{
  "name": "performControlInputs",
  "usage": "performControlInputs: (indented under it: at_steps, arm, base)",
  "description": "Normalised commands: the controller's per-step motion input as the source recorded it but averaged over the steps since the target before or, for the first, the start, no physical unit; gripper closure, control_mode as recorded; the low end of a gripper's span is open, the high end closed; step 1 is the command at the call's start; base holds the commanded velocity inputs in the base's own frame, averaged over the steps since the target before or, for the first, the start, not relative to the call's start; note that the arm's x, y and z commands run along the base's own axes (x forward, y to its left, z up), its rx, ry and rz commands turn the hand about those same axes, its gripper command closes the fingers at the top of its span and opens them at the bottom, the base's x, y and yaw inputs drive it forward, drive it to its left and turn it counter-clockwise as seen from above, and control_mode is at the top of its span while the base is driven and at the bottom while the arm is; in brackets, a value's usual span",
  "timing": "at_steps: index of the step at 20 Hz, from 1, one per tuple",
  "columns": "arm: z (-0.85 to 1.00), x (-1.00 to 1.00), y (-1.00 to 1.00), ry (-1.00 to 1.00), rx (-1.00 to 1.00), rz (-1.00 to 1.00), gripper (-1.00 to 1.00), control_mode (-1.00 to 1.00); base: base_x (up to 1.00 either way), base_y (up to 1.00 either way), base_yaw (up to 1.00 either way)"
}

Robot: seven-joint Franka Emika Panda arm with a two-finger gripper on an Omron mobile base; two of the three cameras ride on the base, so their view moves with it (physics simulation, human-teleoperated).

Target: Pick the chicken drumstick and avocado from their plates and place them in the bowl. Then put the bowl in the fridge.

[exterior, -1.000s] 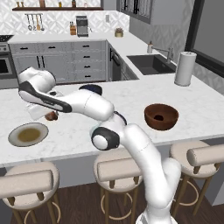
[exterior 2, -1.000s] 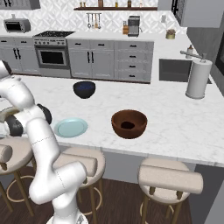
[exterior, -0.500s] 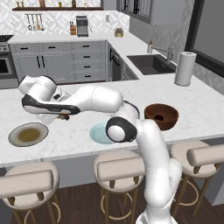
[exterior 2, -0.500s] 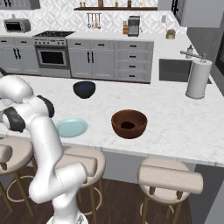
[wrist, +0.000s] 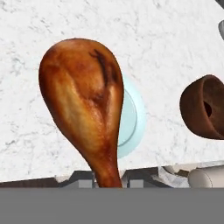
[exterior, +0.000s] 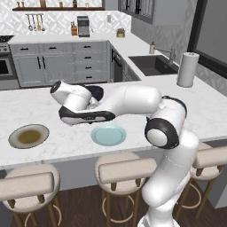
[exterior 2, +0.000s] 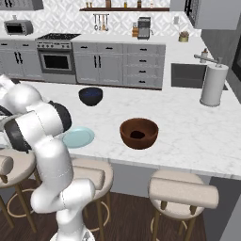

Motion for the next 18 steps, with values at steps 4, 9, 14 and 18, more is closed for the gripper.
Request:
performControlInputs:
  at_steps: [4, 9, 14, 18]
  arm:
    - [0.41, 0.28, -1.0, 0.07, 0.08, -0.1, 1.0, -1.0]
    - [0.35, 0.19, -1.0, 0.13, 0.04, -0.11, 1.0, -1.0]
    - [0.25, 0.17, -1.0, 0.18, 0.03, -0.11, 1.0, -1.0]
    - [0.02, 0.41, -1.0, 0.27, 0.01, -0.14, 1.0, -1.0]
  base:
    - [0.0, 0.0, 0.0]
    - [0.0, 0.0, 0.0]
    - [0.0, 0.0, 0.0]
    - [0.0, 0.0, 0.0]
